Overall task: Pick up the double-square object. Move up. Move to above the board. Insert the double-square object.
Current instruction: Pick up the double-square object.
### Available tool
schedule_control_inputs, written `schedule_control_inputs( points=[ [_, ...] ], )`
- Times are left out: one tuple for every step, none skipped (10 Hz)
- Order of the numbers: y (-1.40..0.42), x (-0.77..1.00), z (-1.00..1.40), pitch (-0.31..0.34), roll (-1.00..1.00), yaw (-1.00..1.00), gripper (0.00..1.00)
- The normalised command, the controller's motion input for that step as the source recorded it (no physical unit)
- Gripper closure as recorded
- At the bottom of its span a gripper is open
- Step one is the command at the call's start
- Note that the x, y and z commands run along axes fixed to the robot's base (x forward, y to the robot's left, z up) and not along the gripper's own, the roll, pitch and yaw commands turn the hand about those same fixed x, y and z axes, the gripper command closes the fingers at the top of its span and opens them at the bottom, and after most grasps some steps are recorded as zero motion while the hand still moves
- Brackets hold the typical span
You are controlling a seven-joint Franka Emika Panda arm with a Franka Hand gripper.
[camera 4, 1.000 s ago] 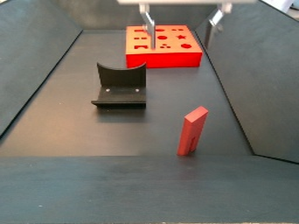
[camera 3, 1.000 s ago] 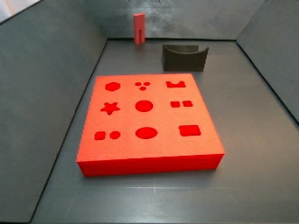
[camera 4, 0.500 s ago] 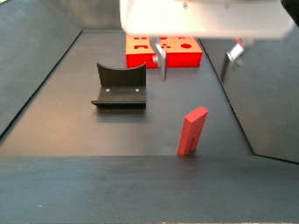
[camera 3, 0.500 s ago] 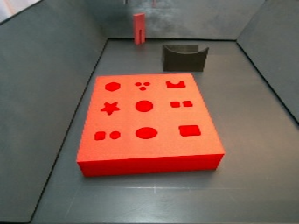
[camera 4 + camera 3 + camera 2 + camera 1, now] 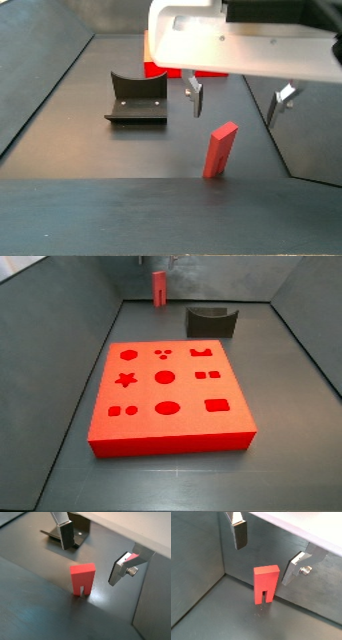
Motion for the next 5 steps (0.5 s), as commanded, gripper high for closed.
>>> schedule_control_inputs(
  points=[
    [0.02,0.00,-0.58,-0.183,0.00,-0.85,0.00],
    [0.03,0.00,-0.61,-0.190,0.00,-0.83,0.00],
    [0.05,0.00,-0.57,-0.190,0.00,-0.81,0.00],
    [0.06,0.02,-0.55,-0.200,0.00,-0.78,0.00],
    [0.16,-0.17,-0.16,-0.157,-0.08,-0.36,0.00]
  ],
)
